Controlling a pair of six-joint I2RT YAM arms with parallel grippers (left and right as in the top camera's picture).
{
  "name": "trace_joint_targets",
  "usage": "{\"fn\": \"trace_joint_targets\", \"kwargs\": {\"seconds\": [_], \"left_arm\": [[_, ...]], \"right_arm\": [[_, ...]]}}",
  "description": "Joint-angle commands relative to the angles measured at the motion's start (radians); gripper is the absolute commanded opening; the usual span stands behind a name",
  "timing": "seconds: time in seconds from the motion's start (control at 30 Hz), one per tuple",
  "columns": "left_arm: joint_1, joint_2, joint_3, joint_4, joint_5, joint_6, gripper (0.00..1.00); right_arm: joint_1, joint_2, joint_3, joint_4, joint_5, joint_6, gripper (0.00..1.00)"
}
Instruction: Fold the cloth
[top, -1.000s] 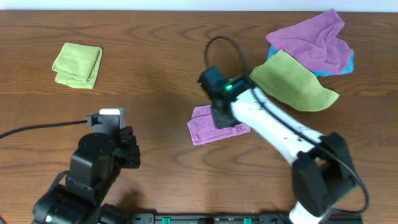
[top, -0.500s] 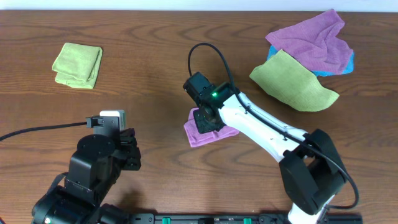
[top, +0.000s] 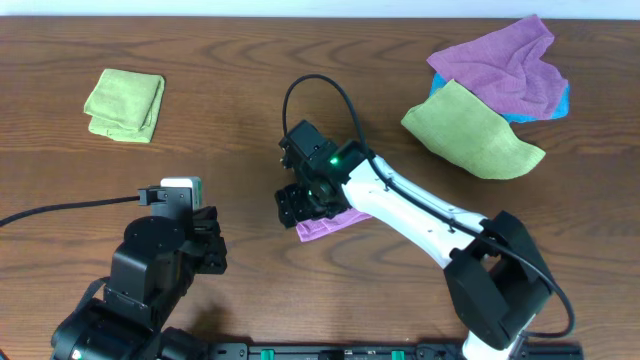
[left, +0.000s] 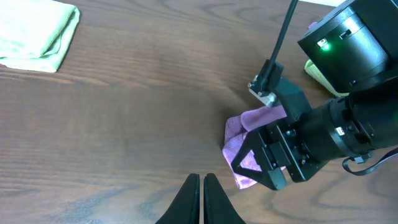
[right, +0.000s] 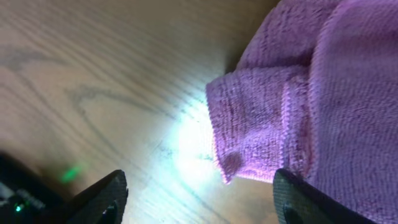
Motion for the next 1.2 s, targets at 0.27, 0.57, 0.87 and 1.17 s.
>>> {"fn": "trace_joint_targets", "kwargs": {"seconds": [0.27,0.57,0.87,1.17], "left_arm": [[-0.002,0.001,0.013,-0.045,0.000,-0.011,0.06],[-0.002,0.001,0.013,-0.042,0.003,-0.024,0.06],[-0.002,0.001,0.013,-0.040,0.004,-0.027,0.06],[-0.002,0.001,0.014,-0.028,0.004,-0.026,0.06]], "right_arm": [[-0.128,-0.096,0.034,-0.076,0.127,-0.114,0.54],[0.016,-0.017,-0.002,-0.084,0.375,-0.169,0.58],[0.032,0.114,-0.002,-0.099,0.448,-0.169,0.56],[0.019,0.123,0.036,-0.111,0.461,-0.131,0.01]]}}
